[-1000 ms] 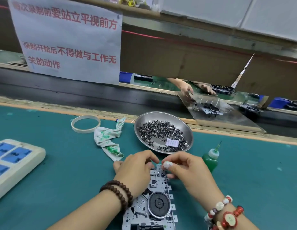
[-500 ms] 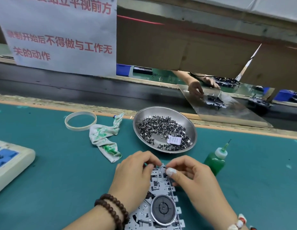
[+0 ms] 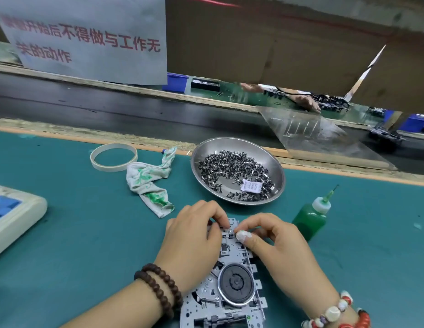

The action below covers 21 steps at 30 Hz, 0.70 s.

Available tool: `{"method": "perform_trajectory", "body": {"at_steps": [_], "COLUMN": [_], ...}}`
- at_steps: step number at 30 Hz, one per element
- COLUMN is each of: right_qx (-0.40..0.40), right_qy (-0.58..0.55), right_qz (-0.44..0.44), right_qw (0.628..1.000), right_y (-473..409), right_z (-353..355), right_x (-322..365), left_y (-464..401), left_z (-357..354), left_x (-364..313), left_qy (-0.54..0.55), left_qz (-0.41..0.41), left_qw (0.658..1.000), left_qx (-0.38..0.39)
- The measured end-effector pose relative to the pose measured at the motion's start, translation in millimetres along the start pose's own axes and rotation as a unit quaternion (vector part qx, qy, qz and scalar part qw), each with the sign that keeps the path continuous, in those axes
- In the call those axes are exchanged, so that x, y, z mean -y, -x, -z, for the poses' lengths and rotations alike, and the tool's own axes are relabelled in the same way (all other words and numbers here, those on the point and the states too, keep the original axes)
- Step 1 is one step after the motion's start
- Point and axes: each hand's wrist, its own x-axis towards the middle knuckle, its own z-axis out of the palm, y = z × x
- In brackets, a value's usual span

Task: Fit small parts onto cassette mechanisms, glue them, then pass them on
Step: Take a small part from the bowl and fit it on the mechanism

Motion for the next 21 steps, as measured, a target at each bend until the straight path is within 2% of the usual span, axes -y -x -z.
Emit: {"method": "perform_trajectory", "body": {"at_steps": [21], "right_qx": [-0.015], "right_qy": [-0.056], "right_qz": [-0.027], "right_qw": [0.998], "right_y": [-1.8], "right_z": [-6.3], "right_x": [-8.8], "left_y": [0.9], "left_z": [1.0], "left_x": [1.2], "left_qy": [0.004], "left_qz": [-0.010], "left_qw": [1.000], "left_qx": [0.018]}}
